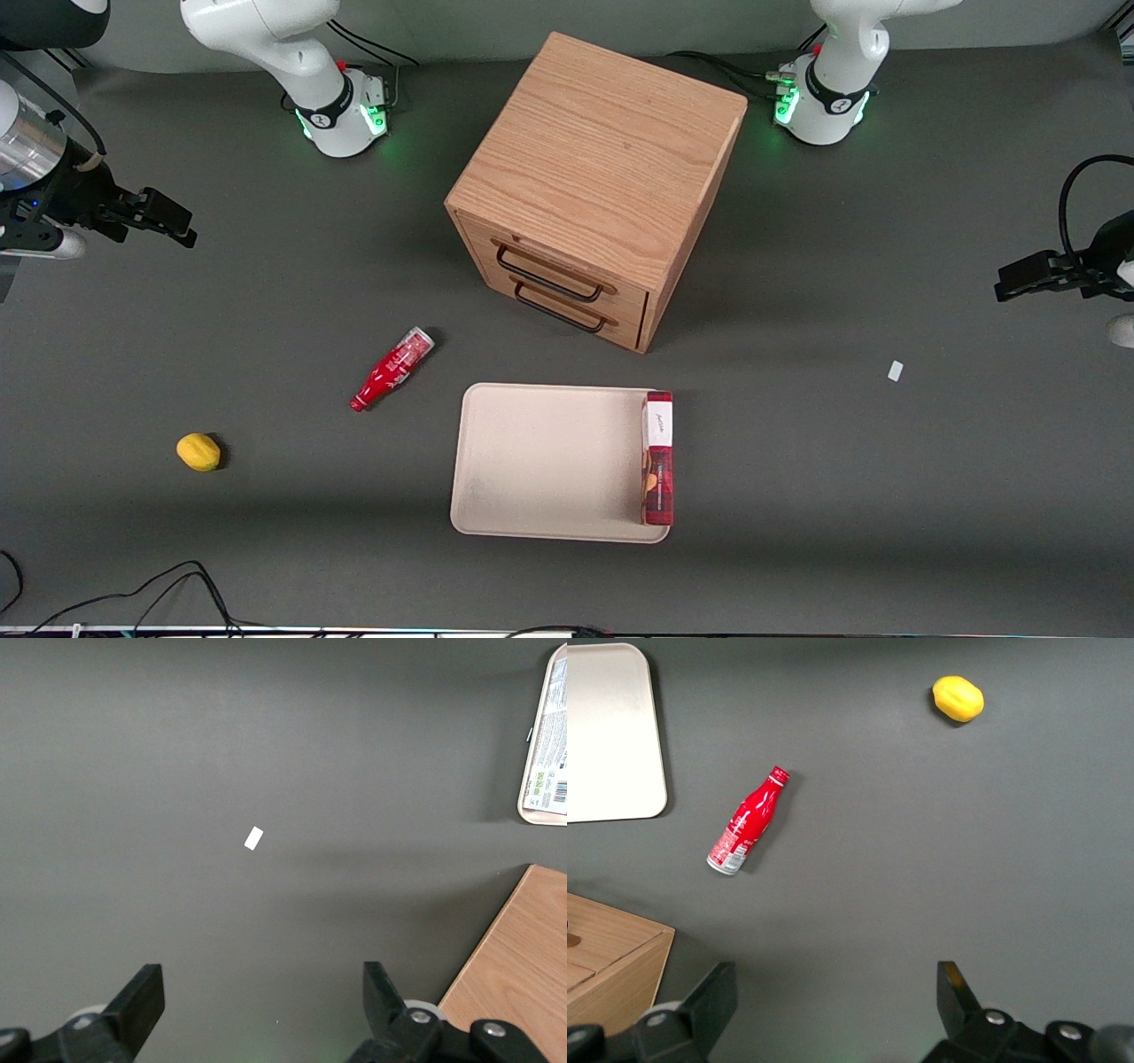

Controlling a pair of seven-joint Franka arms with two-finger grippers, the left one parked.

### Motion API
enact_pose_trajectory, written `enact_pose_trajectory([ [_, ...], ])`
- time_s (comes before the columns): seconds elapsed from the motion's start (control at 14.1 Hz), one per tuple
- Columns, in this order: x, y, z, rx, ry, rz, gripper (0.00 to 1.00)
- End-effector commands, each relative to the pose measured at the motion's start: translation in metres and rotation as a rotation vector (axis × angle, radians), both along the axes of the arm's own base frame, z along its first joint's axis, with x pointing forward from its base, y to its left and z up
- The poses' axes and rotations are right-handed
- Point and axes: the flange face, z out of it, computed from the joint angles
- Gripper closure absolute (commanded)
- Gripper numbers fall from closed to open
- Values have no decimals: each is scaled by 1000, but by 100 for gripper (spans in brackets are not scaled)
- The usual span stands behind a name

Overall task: Place coke bottle on tray
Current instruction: 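Move the right gripper down toward the red Coca-Cola bottle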

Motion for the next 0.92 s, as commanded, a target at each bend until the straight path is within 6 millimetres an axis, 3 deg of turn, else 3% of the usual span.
enact_pose_trajectory([
  [0.0,3,2,5,-5,5,14,0],
  [0.35,29,25,-15,-21,37,16,0],
  [0.64,61,63,-65,45,49,-134,0],
  [0.85,82,92,-122,43,55,-257,0],
])
